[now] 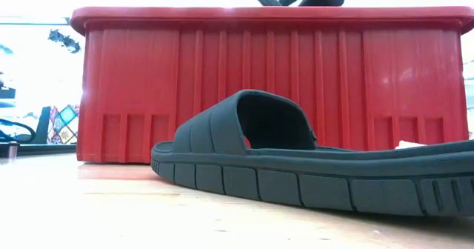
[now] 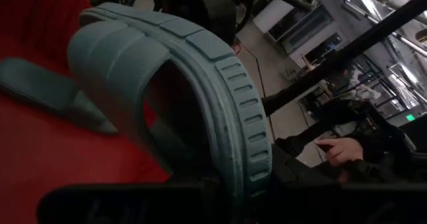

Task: Pick and place slides into bin
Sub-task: Put the green slides into the red bin

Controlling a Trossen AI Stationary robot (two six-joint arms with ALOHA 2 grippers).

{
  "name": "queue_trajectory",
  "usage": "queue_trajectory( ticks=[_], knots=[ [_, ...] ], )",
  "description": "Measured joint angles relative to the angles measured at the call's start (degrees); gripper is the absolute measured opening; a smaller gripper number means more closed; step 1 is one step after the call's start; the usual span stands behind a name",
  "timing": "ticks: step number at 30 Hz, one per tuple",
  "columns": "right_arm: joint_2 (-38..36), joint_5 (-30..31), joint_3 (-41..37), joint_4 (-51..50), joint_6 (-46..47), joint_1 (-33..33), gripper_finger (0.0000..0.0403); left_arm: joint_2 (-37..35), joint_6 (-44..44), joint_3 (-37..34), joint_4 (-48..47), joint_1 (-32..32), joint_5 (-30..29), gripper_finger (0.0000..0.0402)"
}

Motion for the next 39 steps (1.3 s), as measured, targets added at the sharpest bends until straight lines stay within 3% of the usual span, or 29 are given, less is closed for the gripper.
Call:
queue_trajectory(
  ticks=[12, 21, 39],
  knots=[
    [0.0, -3.4, 0.0, 3.6, 7.8, -0.4, 0.04, -0.1, 4.2, 0.0, 0.3, 0.0, -0.1, 0.0048],
    [0.0, -5.5, 0.0, 5.9, 7.9, -0.3, 0.04, -0.1, 6.9, 0.0, 4.1, 0.0, 2.7, 0.0048],
    [-1.3, -6.0, 0.8, 7.4, 9.1, 1.5, 0.0398, -0.2, 9.9, 0.2, 2.4, 0.1, 3.4, 0.0044]
  ],
)
